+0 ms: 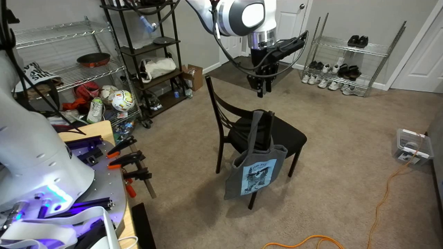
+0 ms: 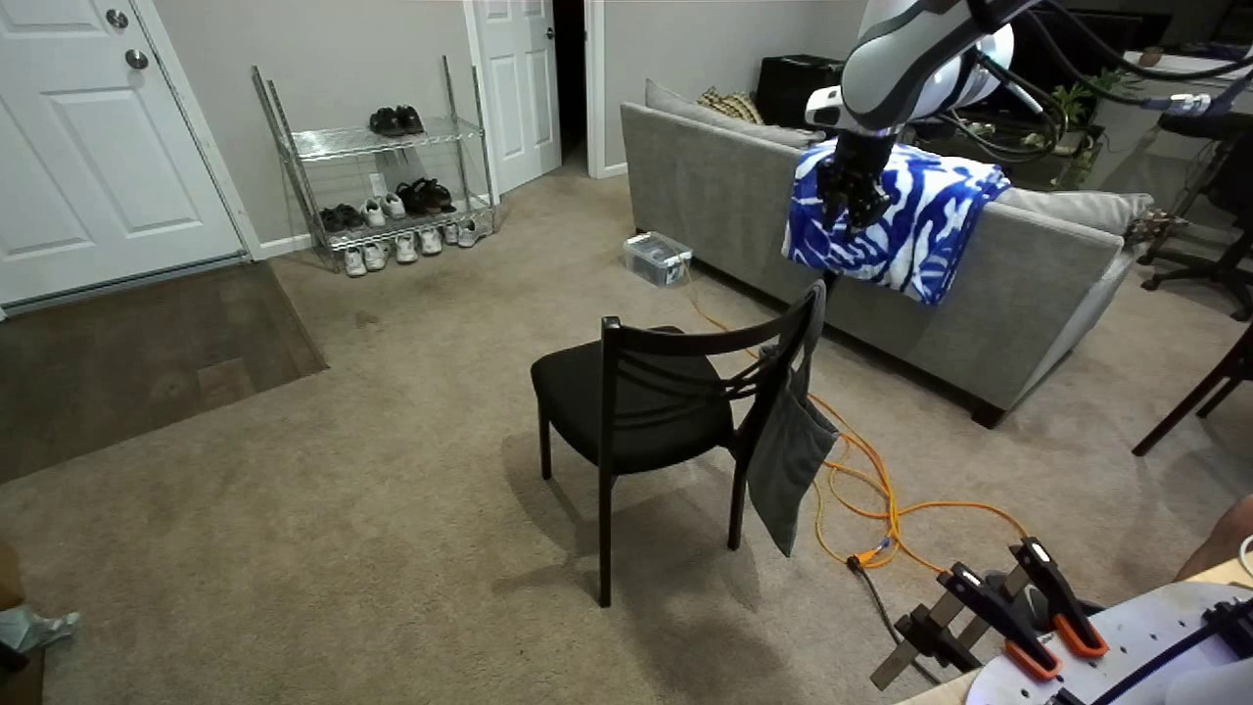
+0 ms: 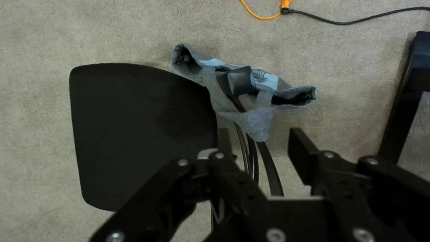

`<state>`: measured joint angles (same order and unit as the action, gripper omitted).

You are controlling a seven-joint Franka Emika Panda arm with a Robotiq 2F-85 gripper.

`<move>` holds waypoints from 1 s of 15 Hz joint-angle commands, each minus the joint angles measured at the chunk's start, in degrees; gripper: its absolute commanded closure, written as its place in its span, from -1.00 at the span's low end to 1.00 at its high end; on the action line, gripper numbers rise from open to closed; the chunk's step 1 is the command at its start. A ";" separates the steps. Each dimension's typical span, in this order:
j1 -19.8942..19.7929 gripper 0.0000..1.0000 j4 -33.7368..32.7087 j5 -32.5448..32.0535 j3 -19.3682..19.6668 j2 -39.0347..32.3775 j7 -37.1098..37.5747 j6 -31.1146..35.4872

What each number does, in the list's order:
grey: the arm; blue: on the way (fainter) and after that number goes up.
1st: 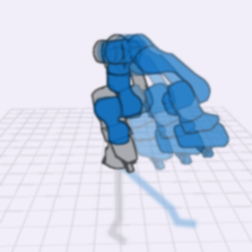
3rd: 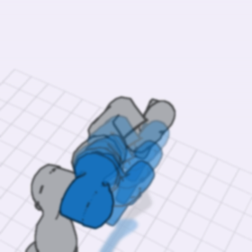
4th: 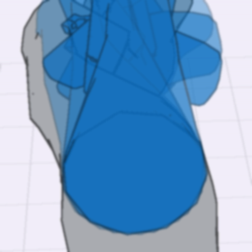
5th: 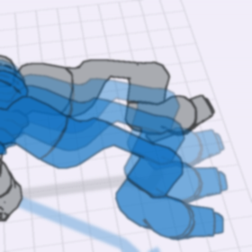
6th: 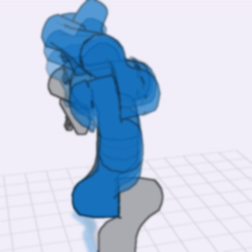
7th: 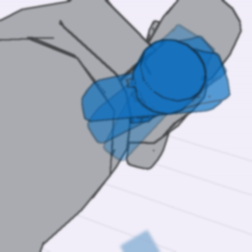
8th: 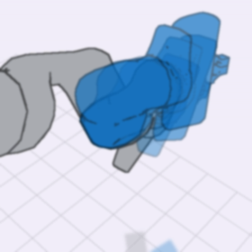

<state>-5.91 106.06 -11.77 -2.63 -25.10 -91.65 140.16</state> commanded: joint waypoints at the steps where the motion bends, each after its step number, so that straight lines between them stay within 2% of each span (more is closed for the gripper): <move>1: -0.41 -0.58 0.72 1.28 -0.32 -0.94 -0.64 -0.85; 4: -0.34 -0.98 -0.05 1.09 -0.37 -3.26 -0.55 -1.20; 15: -1.21 -1.00 -1.24 1.22 -0.72 -8.48 -1.20 -2.08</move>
<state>-6.07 105.74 -11.74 -2.67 -32.88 -91.65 139.62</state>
